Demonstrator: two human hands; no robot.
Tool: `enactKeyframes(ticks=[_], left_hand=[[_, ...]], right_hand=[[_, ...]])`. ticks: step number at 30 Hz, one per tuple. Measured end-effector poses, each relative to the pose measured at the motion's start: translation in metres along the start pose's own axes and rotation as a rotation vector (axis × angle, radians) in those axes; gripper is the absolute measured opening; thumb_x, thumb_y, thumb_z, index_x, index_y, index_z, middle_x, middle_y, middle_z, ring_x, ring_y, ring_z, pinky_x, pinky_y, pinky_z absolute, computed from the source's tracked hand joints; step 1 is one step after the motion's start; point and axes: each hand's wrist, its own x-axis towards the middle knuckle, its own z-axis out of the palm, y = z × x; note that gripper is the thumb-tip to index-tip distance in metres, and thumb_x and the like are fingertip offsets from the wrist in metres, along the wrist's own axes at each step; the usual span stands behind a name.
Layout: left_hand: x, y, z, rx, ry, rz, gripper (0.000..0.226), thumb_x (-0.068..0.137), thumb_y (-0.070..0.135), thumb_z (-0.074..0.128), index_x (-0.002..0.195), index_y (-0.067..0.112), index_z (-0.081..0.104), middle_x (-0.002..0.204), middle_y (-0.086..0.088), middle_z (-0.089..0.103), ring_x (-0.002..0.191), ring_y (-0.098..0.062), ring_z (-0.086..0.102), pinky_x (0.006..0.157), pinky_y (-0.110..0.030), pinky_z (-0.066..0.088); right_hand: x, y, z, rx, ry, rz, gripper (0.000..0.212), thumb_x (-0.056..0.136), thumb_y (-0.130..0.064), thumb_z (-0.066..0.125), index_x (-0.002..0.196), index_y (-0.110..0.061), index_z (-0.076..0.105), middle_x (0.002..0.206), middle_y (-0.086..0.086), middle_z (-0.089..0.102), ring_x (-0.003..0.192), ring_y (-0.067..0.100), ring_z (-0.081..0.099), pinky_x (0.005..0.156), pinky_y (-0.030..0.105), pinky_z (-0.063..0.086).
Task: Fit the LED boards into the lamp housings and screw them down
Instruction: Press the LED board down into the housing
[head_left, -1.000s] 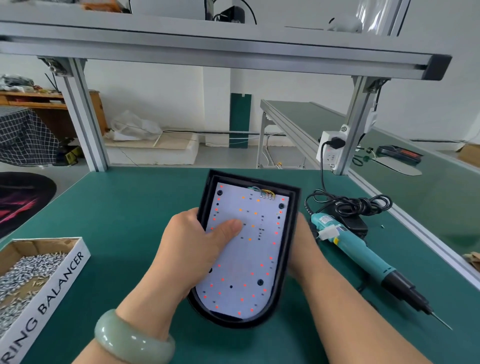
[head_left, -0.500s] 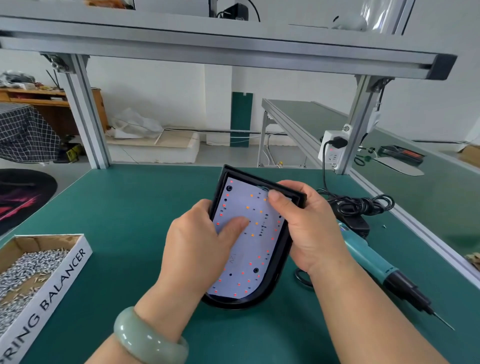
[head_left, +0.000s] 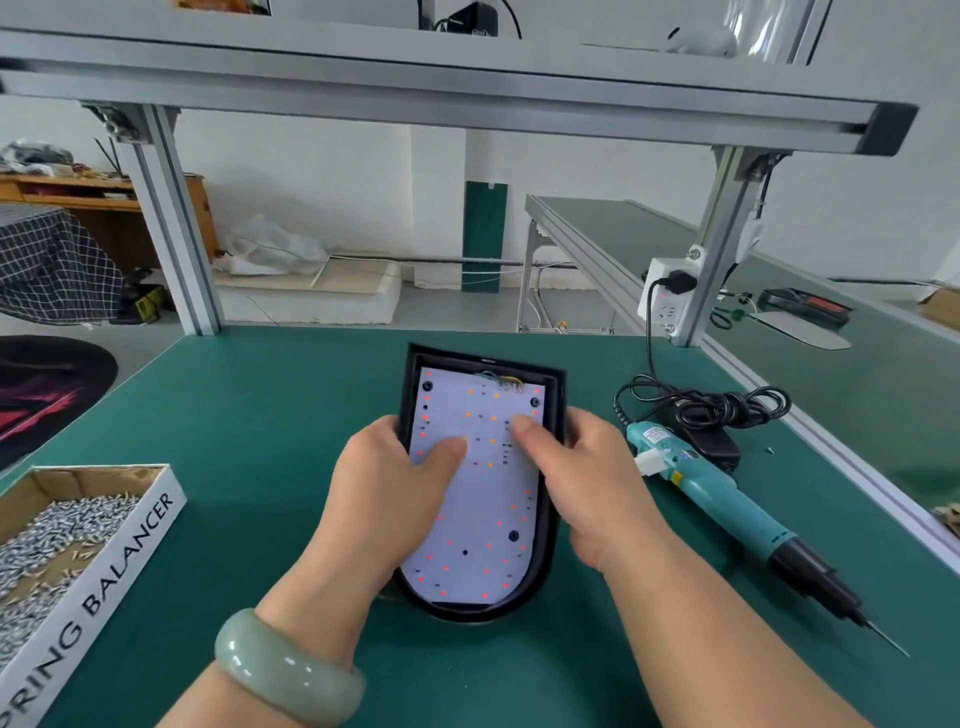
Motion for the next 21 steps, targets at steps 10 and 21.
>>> enactKeyframes(ticks=[10, 21], left_hand=[[0.003, -0.004, 0.011, -0.079, -0.054, -0.022, 0.010, 0.085, 0.023, 0.067, 0.076, 0.021, 0.063, 0.060, 0.011, 0.067, 0.048, -0.004, 0.061, 0.037, -0.014, 0.043], [0.016, -0.013, 0.007, 0.167, -0.155, -0.199, 0.048, 0.082, 0.025, 0.064, 0.125, 0.008, 0.051, 0.105, -0.007, 0.066, 0.086, -0.026, 0.066, 0.078, -0.041, 0.056]], right_hand=[[0.006, 0.003, 0.000, 0.155, 0.121, 0.160, 0.012, 0.085, -0.012, 0.070, 0.074, -0.007, 0.069, 0.075, 0.007, 0.071, 0.067, 0.021, 0.064, 0.072, 0.047, 0.058], [0.010, 0.018, -0.003, -0.759, 0.033, -0.030, 0.061, 0.091, -0.043, 0.055, 0.141, -0.012, 0.039, 0.136, 0.007, 0.047, 0.125, 0.021, 0.046, 0.098, 0.028, 0.035]])
